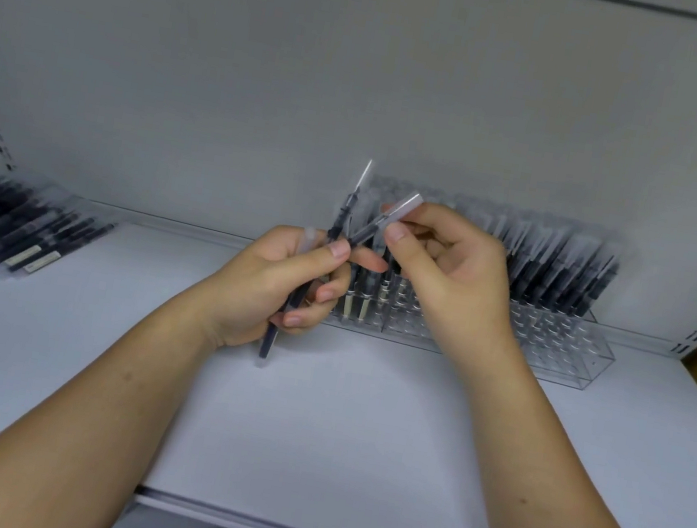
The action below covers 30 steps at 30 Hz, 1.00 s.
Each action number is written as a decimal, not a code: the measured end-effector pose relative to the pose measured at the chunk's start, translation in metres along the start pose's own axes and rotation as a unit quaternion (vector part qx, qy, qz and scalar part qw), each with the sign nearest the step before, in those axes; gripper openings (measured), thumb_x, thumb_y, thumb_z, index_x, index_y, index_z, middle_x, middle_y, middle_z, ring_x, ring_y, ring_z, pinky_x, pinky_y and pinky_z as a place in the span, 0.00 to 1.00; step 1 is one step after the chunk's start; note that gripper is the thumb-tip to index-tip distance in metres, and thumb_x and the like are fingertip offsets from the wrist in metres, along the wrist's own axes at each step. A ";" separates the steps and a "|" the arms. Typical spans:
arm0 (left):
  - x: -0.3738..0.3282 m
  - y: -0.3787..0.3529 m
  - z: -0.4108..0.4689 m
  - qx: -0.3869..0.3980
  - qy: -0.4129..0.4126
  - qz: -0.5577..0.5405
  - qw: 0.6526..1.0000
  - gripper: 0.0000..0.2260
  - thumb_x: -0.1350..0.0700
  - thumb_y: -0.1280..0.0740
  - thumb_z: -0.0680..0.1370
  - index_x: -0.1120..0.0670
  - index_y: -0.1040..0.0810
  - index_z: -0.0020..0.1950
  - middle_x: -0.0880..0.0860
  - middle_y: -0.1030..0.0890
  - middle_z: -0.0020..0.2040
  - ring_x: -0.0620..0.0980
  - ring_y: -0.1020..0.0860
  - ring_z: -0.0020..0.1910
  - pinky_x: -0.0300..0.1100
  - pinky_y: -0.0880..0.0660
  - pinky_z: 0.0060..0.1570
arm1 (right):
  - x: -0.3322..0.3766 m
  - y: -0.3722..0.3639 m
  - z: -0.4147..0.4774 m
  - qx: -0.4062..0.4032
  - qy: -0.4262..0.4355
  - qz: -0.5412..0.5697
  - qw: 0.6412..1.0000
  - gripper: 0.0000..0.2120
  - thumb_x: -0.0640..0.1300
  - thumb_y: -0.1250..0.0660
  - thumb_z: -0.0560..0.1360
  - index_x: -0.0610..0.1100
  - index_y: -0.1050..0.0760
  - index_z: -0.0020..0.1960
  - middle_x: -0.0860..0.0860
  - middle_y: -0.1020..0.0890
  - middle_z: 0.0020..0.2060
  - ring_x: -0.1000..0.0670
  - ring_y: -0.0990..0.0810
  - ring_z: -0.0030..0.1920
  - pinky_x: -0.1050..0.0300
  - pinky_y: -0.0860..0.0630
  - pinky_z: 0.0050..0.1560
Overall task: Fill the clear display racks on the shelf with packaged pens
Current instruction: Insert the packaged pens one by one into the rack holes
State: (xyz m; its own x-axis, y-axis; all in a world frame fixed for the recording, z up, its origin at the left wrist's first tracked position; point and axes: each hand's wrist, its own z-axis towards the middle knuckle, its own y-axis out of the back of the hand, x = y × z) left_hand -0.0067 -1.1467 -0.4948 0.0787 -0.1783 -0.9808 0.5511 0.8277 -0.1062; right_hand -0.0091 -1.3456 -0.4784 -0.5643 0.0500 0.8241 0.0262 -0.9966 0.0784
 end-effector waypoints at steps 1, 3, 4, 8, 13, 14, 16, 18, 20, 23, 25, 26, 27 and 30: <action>0.000 0.000 0.000 -0.001 -0.001 0.002 1.000 0.17 0.50 0.40 0.83 0.59 0.18 0.61 0.52 0.34 0.34 0.46 0.40 0.22 0.38 0.46 0.25 | 0.000 0.000 0.000 -0.003 -0.003 0.004 1.000 0.04 0.37 0.29 0.79 0.44 0.17 0.52 0.56 0.16 0.40 0.56 0.19 0.41 0.63 0.24 0.44; 0.001 -0.001 0.000 -0.002 -0.002 0.006 1.000 0.17 0.50 0.40 0.83 0.59 0.18 0.61 0.52 0.34 0.34 0.46 0.40 0.22 0.39 0.47 0.25 | 0.001 0.000 0.000 -0.011 -0.011 0.013 1.000 0.03 0.35 0.30 0.80 0.39 0.18 0.51 0.56 0.16 0.39 0.58 0.19 0.39 0.66 0.25 0.43; 0.001 -0.001 0.000 -0.002 -0.002 0.008 1.000 0.17 0.50 0.40 0.83 0.58 0.18 0.61 0.52 0.34 0.34 0.46 0.40 0.22 0.40 0.47 0.26 | 0.002 0.000 0.000 -0.017 -0.015 0.023 0.999 0.02 0.34 0.31 0.80 0.38 0.19 0.51 0.55 0.16 0.38 0.58 0.19 0.38 0.66 0.25 0.41; 0.000 0.000 0.001 -0.015 -0.007 0.030 0.999 0.17 0.50 0.39 0.83 0.59 0.17 0.60 0.52 0.35 0.33 0.46 0.41 0.22 0.37 0.45 0.25 | 0.006 -0.001 0.003 -0.081 -0.011 0.101 0.991 0.04 0.40 0.37 0.82 0.43 0.27 0.49 0.46 0.13 0.42 0.47 0.15 0.37 0.58 0.28 0.34; -0.001 0.000 0.000 -0.050 -0.036 0.066 0.996 0.16 0.51 0.40 0.84 0.60 0.18 0.56 0.51 0.37 0.31 0.46 0.42 0.23 0.36 0.44 0.25 | 0.007 0.014 0.010 -0.215 0.031 0.158 0.963 0.04 0.42 0.41 0.84 0.45 0.32 0.50 0.44 0.15 0.37 0.46 0.19 0.31 0.57 0.30 0.31; -0.002 0.000 0.000 -0.061 -0.041 0.074 0.995 0.15 0.51 0.40 0.84 0.60 0.18 0.55 0.51 0.39 0.31 0.46 0.43 0.23 0.36 0.44 0.25 | 0.005 0.017 0.011 -0.232 0.038 0.129 0.963 0.04 0.42 0.41 0.85 0.44 0.32 0.51 0.44 0.15 0.37 0.47 0.19 0.31 0.57 0.29 0.30; -0.002 -0.001 0.001 -0.085 -0.058 0.088 0.991 0.15 0.51 0.40 0.84 0.59 0.19 0.52 0.50 0.41 0.31 0.47 0.44 0.25 0.35 0.43 0.25 | 0.002 0.020 0.010 -0.223 0.053 0.049 0.972 0.02 0.40 0.41 0.86 0.42 0.33 0.54 0.39 0.17 0.38 0.47 0.20 0.32 0.60 0.28 0.32; -0.003 -0.003 0.001 -0.114 -0.081 0.100 0.985 0.14 0.52 0.41 0.83 0.59 0.21 0.49 0.48 0.41 0.30 0.46 0.43 0.25 0.34 0.42 0.24 | -0.001 0.018 0.007 -0.177 0.066 -0.012 0.982 0.04 0.37 0.40 0.85 0.45 0.33 0.54 0.37 0.18 0.40 0.49 0.19 0.36 0.63 0.26 0.35; -0.004 -0.004 0.002 -0.139 -0.102 0.110 0.979 0.13 0.52 0.41 0.84 0.59 0.23 0.47 0.45 0.40 0.29 0.45 0.43 0.24 0.34 0.41 0.24 | -0.004 0.015 0.004 -0.134 0.068 -0.048 0.988 0.07 0.37 0.40 0.85 0.48 0.32 0.54 0.40 0.18 0.41 0.50 0.18 0.38 0.64 0.24 0.39; -0.005 -0.004 0.002 -0.153 -0.121 0.114 0.974 0.13 0.53 0.42 0.84 0.58 0.24 0.45 0.44 0.40 0.29 0.44 0.43 0.23 0.34 0.42 0.24 | -0.010 0.013 0.004 -0.101 0.053 -0.092 0.989 0.06 0.37 0.39 0.85 0.48 0.31 0.54 0.44 0.17 0.42 0.52 0.18 0.39 0.65 0.24 0.42; -0.005 -0.005 0.002 -0.153 -0.120 0.115 0.974 0.12 0.53 0.42 0.84 0.58 0.25 0.45 0.44 0.40 0.29 0.44 0.43 0.23 0.33 0.42 0.25 | -0.014 0.013 0.004 -0.083 0.047 -0.111 0.989 0.04 0.40 0.37 0.84 0.48 0.31 0.54 0.47 0.17 0.41 0.50 0.17 0.39 0.58 0.22 0.42; -0.005 -0.005 0.002 -0.151 -0.119 0.115 0.975 0.12 0.53 0.41 0.83 0.58 0.26 0.45 0.44 0.40 0.29 0.44 0.44 0.24 0.33 0.43 0.25 | -0.016 0.013 0.004 -0.076 0.045 -0.123 0.988 0.03 0.41 0.37 0.84 0.47 0.31 0.55 0.48 0.17 0.41 0.49 0.17 0.39 0.54 0.21 0.43; -0.005 -0.005 0.002 -0.149 -0.117 0.112 0.975 0.12 0.53 0.41 0.83 0.58 0.27 0.45 0.44 0.40 0.29 0.44 0.44 0.24 0.33 0.43 0.25 | -0.017 0.013 0.003 -0.071 0.044 -0.135 0.987 0.03 0.42 0.36 0.84 0.47 0.30 0.55 0.49 0.17 0.41 0.49 0.17 0.40 0.51 0.20 0.44; -0.005 -0.004 0.003 -0.148 -0.113 0.100 0.977 0.12 0.52 0.41 0.83 0.58 0.30 0.43 0.45 0.41 0.28 0.43 0.45 0.24 0.33 0.44 0.25 | -0.019 0.013 0.002 -0.055 0.035 -0.167 0.984 0.03 0.46 0.35 0.83 0.49 0.29 0.54 0.49 0.17 0.42 0.49 0.17 0.42 0.47 0.19 0.46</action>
State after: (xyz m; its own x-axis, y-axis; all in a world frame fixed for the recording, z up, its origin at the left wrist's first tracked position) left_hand -0.0070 -1.1506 -0.4891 0.3603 -0.0818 -0.9292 0.2447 0.9696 0.0096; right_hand 0.0037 -1.3593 -0.4920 -0.5813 0.3742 0.7225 -0.2573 -0.9269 0.2731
